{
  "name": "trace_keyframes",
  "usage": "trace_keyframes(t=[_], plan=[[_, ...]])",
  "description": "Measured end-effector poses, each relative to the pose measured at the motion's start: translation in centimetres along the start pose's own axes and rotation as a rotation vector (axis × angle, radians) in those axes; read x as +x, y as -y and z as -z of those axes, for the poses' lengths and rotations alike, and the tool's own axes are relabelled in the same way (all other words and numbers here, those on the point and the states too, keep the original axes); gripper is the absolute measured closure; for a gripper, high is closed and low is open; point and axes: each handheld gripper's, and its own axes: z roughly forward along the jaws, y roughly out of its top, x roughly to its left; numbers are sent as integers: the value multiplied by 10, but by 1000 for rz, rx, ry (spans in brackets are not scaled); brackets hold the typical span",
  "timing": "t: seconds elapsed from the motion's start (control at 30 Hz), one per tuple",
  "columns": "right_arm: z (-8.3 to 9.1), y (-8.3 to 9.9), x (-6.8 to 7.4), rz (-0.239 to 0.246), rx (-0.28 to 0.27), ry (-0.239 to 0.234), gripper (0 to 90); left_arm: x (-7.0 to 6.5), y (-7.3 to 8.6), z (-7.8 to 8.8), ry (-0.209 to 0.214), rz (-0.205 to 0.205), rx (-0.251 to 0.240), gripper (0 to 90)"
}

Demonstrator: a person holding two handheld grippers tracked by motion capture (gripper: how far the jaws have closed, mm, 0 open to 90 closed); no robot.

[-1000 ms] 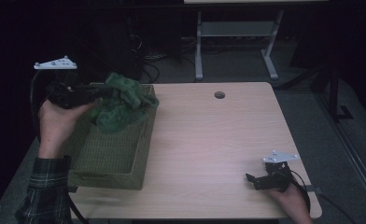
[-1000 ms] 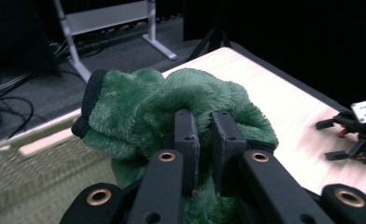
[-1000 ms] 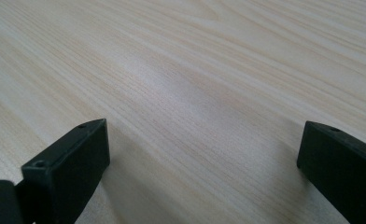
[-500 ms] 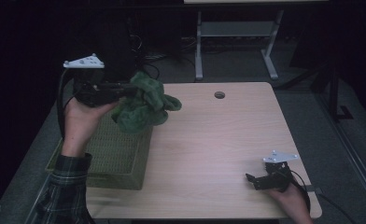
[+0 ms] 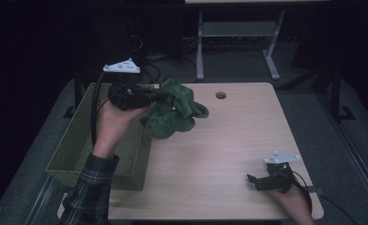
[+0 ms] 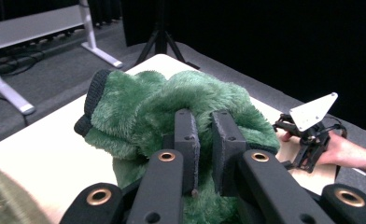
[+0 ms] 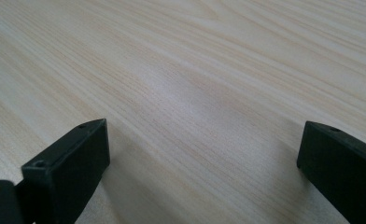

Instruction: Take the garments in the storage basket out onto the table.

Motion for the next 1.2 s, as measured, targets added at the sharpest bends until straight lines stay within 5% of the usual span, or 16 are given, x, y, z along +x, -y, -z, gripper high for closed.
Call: trace_keyframes(t=[0.27,0.77,1.2], plan=[[0,0,0,-3,0,-1,20,-13,2,-27,45,-5,8,820],[0,0,0,-2,0,-1,20,-38,30,-93,142,34,40,820],[0,0,0,-2,0,0,20,-47,77,-145,233,112,84,820]])
